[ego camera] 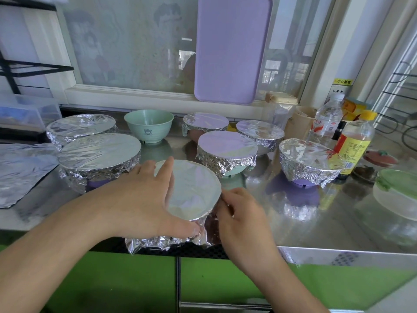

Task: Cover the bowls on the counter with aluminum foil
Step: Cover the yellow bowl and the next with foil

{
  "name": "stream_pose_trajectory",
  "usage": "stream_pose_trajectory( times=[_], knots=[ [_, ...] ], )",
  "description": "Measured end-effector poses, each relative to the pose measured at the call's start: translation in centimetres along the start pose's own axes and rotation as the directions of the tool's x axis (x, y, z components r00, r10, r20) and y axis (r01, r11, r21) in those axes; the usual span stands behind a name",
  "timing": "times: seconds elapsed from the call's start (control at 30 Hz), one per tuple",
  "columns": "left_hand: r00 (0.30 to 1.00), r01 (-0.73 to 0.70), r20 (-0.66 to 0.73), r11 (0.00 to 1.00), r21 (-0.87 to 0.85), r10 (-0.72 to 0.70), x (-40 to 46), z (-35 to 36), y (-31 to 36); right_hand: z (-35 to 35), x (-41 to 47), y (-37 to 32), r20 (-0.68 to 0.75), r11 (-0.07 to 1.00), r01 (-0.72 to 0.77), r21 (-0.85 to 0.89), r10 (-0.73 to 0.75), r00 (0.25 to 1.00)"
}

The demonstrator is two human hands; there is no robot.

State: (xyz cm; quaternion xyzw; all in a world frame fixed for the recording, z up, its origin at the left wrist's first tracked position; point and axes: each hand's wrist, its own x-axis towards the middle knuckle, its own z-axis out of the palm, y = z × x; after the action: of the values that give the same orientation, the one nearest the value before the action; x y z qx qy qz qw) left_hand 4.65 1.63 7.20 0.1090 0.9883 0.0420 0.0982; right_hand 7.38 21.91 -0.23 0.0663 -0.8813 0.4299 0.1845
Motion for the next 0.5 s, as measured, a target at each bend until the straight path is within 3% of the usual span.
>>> stream_pose_trajectory(
  times=[0.13, 0.2, 0.3, 0.4, 0.5],
  knots=[
    [1.000, -0.004, 0.004, 1.000, -0.005, 0.004, 0.0, 0.0, -0.1, 0.5, -0.9, 1.1, 0.028, 0.993, -0.013, -0.119, 0.017, 0.999],
    [1.000, -0.004, 0.011, 1.000, -0.007, 0.004, 0.0, 0.0, -0.1, 0.2, -0.6, 1.2, -0.101, 0.987, -0.028, -0.159, 0.012, 0.995],
    [1.000, -0.005, 0.012, 1.000, -0.005, 0.005, 0.0, 0.0, -0.1, -0.6, 0.2, 0.0, -0.240, 0.999, -0.039, -0.003, 0.037, 0.970],
    [1.000, 0.001, 0.022, 1.000, -0.013, -0.001, -0.1, -0.1, 0.0, -0.8, 1.5, -0.8, -0.154, 0.965, -0.157, 0.210, 0.191, 0.969],
    [1.000, -0.001, 0.025, 1.000, -0.015, 0.001, -0.2, -0.2, 0.1, -0.3, 2.2, -0.7, -0.013, 0.942, -0.217, 0.256, 0.228, 0.974]
  ],
)
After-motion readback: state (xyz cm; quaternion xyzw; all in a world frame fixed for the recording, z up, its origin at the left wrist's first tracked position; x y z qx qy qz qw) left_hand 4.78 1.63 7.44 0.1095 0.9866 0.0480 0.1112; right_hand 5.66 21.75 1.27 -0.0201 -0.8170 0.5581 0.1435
